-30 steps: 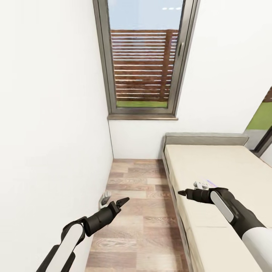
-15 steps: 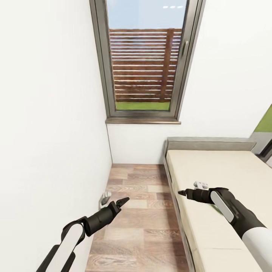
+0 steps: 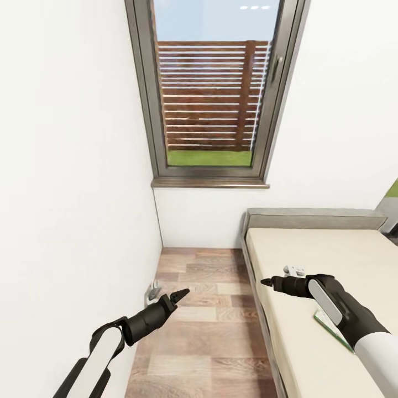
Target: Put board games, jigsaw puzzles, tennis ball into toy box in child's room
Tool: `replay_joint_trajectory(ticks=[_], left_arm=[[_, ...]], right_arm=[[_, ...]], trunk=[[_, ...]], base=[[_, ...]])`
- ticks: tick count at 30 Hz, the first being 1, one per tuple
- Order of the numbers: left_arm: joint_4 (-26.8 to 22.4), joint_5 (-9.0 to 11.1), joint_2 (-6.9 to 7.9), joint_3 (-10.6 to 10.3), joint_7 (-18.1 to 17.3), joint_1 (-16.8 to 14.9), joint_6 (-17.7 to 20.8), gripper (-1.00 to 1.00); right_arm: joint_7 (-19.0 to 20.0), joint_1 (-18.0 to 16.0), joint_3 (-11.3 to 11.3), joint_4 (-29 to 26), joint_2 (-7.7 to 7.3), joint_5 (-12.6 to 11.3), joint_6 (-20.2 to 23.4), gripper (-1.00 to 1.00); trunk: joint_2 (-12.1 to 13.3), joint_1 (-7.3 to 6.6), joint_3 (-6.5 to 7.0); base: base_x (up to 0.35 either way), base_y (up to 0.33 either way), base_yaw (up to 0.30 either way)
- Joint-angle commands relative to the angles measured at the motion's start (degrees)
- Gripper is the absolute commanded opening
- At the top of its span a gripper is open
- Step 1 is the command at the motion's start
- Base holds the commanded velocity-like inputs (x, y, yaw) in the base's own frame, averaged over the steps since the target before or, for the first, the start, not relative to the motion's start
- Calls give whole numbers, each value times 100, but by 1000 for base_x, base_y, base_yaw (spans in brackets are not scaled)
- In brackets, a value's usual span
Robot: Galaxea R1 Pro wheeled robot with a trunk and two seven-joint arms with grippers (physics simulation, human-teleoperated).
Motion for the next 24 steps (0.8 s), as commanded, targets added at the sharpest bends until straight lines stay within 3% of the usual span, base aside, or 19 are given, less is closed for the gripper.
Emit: replay_joint_trajectory(ticks=[1,24], left_arm=[[-3,3,3,-3,-8,-5,14,100],[-2,3,3,-3,-8,-5,14,100]], right_arm=[[23,-6,11,-3,-5,22,15,100],[23,-6,9,-4,-6,22,17,100]], trunk=[[-11,7,-11],[-11,7,-11]], base=[[335,0,0],[335,0,-6]])
